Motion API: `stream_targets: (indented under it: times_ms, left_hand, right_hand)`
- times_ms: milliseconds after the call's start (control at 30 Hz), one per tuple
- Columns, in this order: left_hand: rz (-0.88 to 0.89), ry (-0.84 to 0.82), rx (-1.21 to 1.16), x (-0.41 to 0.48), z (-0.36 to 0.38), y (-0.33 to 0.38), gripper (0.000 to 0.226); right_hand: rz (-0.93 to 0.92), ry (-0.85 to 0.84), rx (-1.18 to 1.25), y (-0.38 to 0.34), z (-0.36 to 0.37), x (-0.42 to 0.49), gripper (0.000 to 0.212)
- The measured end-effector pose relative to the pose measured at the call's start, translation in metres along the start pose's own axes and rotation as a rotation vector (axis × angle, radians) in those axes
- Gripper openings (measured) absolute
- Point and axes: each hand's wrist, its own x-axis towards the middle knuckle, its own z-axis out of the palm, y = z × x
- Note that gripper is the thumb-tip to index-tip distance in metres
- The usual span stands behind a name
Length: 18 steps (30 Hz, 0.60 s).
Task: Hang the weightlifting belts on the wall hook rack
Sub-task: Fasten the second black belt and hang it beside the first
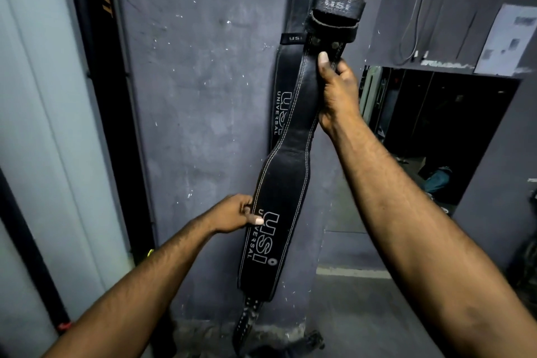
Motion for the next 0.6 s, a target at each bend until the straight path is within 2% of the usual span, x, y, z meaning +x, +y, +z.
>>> stream_targets:
  times_ms: [100, 233, 333, 400, 600]
  left_hand:
    - [-0.017, 0.075, -0.155, 0.002, 0.003, 0.003, 0.033]
    - [0.128, 0.269, -0.491, 0.009, -0.013, 0.081, 0.022]
    - [0.261, 0.333, -0.690, 0.029, -0.047, 0.145, 0.022]
    - [0.331, 0.385, -0.694, 0.043, -0.069, 0.174, 0.021]
    - [0.252, 0.569, -0.655, 0.072, -0.073, 0.196, 0.013]
  right_hand:
    - [0.013, -0.062, -0.052, 0.002, -0.005, 0.003, 0.015]
    - [-0.003, -0.080, -0.111, 0.017, -0.013, -0.001, 0.009]
    - [0.013, -0.101, -0.155, 0.038, -0.023, -0.010, 0.011]
    - [0.056, -0.122, -0.182, 0.051, -0.031, -0.016, 0.011]
    - [0.092, -0.179, -0.287, 0.053, -0.058, -0.020, 0.026]
